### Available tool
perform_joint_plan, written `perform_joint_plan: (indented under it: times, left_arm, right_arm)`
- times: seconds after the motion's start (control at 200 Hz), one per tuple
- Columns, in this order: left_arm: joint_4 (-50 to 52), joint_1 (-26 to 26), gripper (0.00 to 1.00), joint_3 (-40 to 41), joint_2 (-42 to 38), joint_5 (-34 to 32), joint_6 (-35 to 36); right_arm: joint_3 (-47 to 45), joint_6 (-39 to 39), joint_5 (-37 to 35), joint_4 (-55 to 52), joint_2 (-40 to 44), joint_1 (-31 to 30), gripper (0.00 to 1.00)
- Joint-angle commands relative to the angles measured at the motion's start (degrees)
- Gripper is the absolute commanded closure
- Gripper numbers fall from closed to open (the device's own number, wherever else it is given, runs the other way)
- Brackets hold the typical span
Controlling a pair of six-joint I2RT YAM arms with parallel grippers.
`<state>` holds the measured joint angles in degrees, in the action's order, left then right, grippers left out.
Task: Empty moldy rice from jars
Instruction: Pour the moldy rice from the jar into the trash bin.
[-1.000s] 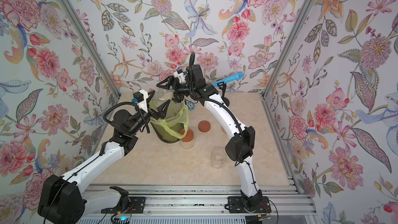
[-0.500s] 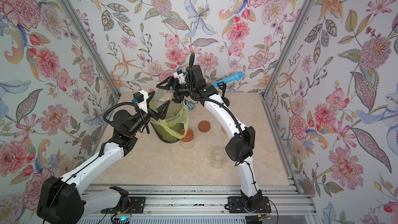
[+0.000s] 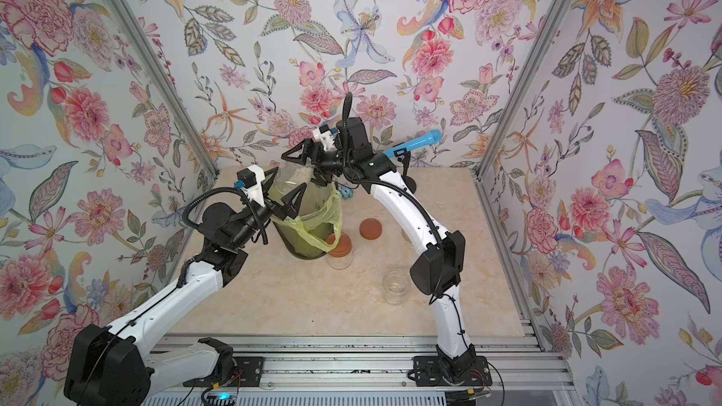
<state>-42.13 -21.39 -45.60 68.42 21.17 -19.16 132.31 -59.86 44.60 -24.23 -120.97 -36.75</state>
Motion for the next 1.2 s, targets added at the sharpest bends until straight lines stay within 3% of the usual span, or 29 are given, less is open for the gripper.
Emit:
perform_joint_plan:
  times: [0.0,0.265,0.726,0.961,1.006,1.081,1.146,1.196]
  left_arm:
    - [-2.24,0.86,0.00,1.69,-0.13,-6.89,-3.70]
    - [-8.55,0.12,0.00,6.10,-0.57,-13.18,-6.38]
    - [-17.20,0.03,0.00,9.17,0.85,-15.02,-7.52]
    - [-16.78,0.02,0.12,8.98,0.08,-15.85,-7.00]
    - [-16.60,0.03,0.18,8.95,-0.27,-15.88,-6.82]
    - [-16.06,0.03,0.38,8.95,-0.91,-16.15,-6.37]
    - [-14.96,0.01,0.64,8.63,-1.57,-16.13,-5.83]
    - [-13.66,0.05,0.85,8.05,-1.88,-15.82,-5.09]
  right_arm:
    - [2.82,1.92,3.68,2.56,5.41,-3.13,1.00]
    - [5.22,2.29,1.98,3.75,3.53,-5.39,1.00]
    - [6.06,1.41,2.51,4.28,2.18,-5.91,1.00]
    - [4.22,1.41,2.07,4.28,2.84,-5.86,1.00]
    - [3.86,1.41,2.07,4.25,3.10,-5.79,1.00]
    - [3.31,1.40,2.07,4.28,3.34,-5.87,1.00]
    - [2.91,1.54,2.07,4.28,3.50,-5.80,0.98]
    - [2.62,1.49,2.07,4.27,3.59,-5.82,0.88]
